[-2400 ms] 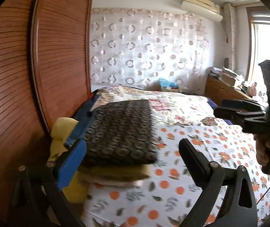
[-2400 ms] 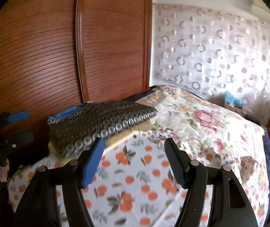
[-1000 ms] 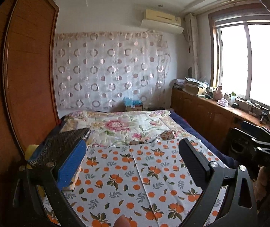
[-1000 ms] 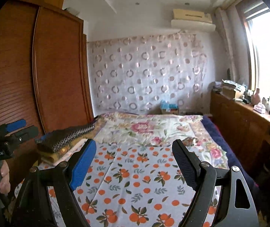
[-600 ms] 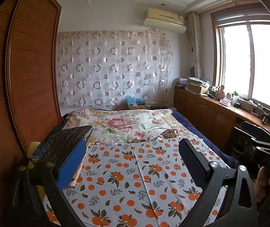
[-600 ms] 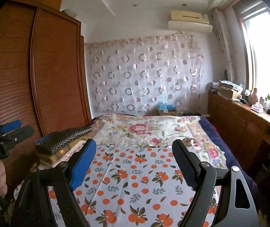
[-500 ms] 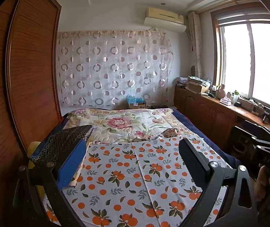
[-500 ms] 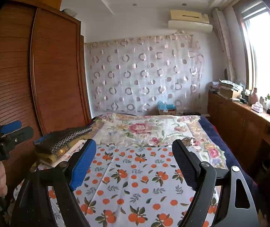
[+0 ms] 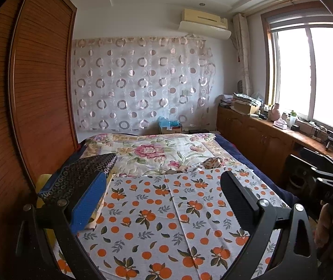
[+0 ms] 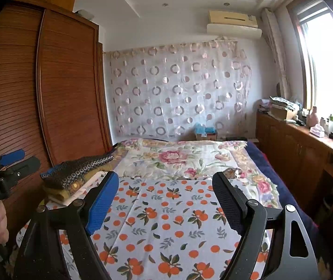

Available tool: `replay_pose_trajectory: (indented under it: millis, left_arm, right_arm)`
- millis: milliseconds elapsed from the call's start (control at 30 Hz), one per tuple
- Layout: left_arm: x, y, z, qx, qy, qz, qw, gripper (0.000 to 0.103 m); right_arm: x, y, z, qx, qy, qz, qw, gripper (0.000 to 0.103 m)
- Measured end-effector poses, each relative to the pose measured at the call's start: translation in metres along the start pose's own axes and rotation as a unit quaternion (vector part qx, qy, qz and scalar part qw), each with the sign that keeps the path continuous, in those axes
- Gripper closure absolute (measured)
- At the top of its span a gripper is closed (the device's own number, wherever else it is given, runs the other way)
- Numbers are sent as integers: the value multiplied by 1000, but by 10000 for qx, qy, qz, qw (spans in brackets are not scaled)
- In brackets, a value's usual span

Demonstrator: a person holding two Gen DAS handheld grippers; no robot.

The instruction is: Fold small clothes

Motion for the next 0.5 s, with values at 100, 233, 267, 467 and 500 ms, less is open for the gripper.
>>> replay_pose_trajectory:
  millis: [100, 233, 267, 467, 500]
  left_arm:
    - [0, 0, 0, 5, -9, 0, 10000, 5]
    - [0, 0, 0, 0, -10, 3, 10000, 5]
    - [0, 0, 0, 3, -11, -2, 10000, 4]
    - [-1, 1, 0, 1, -14, -4, 10000, 4]
    - [-2, 1, 0, 2, -15, -7, 10000, 4]
  right_arm:
    - [2, -1, 0, -2, 3, 1, 10000, 19]
    - [3, -1, 0, 3, -7, -5, 10000, 19]
    - [3, 0, 0, -1, -4, -3, 10000, 19]
    - [4, -1, 1, -10, 15, -1, 10000, 19]
    - [4, 0, 1, -14, 18, 3, 10000, 19]
Point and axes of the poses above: each gripper's, at about its wrist camera, not at the fingertips, and z roughly the way its jaws point, x to its right, y to its underside, the point moved 2 cm from there along z, roughly the way its jaws point, and after that the axes turned 4 degrees about -z, right-handed, at the moved point
